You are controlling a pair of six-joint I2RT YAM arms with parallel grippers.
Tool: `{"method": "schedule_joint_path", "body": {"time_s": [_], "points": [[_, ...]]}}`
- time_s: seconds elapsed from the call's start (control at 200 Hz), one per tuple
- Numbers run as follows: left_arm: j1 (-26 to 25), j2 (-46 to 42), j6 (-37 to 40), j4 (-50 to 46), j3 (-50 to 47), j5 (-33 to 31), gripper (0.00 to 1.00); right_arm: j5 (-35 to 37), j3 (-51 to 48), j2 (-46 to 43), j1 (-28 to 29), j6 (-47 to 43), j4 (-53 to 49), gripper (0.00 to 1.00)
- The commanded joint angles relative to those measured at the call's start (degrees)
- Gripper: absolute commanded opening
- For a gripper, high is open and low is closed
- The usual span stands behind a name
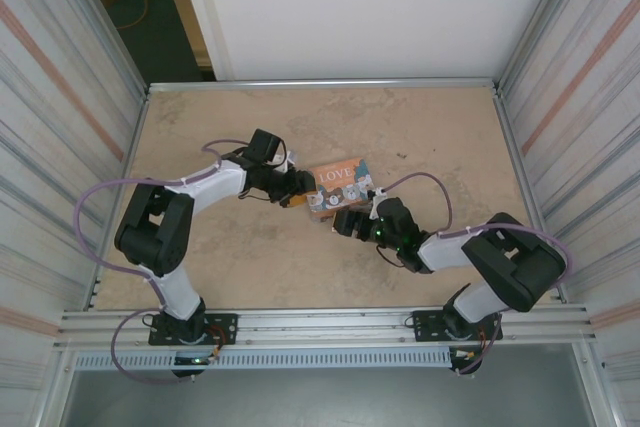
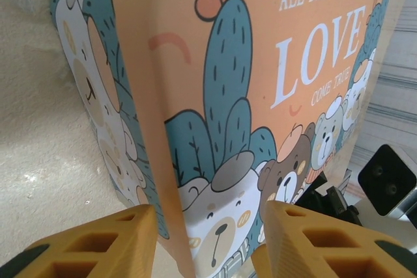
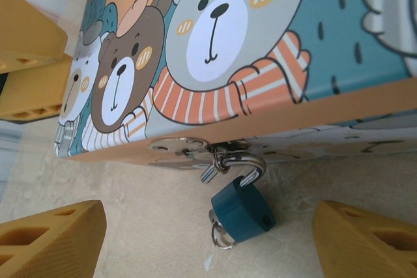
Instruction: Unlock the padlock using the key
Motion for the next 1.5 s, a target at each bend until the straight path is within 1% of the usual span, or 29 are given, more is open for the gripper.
{"method": "schedule_joint_path", "body": {"time_s": [0.0,0.416,0.772,1.112,1.493], "points": [[0.55,1.12,1.53,-1.4,-1.04,0.38,0.46,-1.37,1.47,2.2,0.25,-1.43,3.99,0.79],[0.55,1.14,1.78,-1.66,-2.22,0.02,0.46,-4.45,1.98,7.81,-0.59,-1.21,11.2,0.68],[0.55,1.27,1.69,-2.01,-2.06,0.03,0.46,-5.96,1.52,10.67,-1.39,-1.17,16.92,0.64],[0.55,0.57,1.92,-3.16,-1.68,-0.24,0.45,-7.3,0.81,10.41,-1.94,-1.62,17.93,0.55],[0.55,0.21,2.12,-3.35,-1.71,-0.39,0.45,-8.72,0.64,9.03,-1.81,-1.63,16.03,0.45]]}}
